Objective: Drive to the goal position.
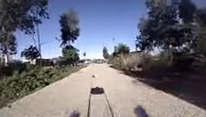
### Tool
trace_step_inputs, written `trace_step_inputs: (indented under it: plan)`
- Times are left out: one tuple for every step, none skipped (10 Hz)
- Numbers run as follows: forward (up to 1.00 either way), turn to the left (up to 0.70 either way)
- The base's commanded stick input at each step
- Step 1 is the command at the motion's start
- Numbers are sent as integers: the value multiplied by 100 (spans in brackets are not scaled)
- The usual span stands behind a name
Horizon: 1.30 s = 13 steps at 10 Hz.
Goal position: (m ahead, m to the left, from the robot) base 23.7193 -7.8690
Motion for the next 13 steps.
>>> trace_step_inputs:
  plan:
    - [98,0]
    - [98,0]
    - [98,0]
    - [98,0]
    - [98,0]
    - [98,0]
    - [98,0]
    - [98,0]
    - [98,1]
    - [98,34]
    - [98,39]
    - [98,23]
    - [98,3]
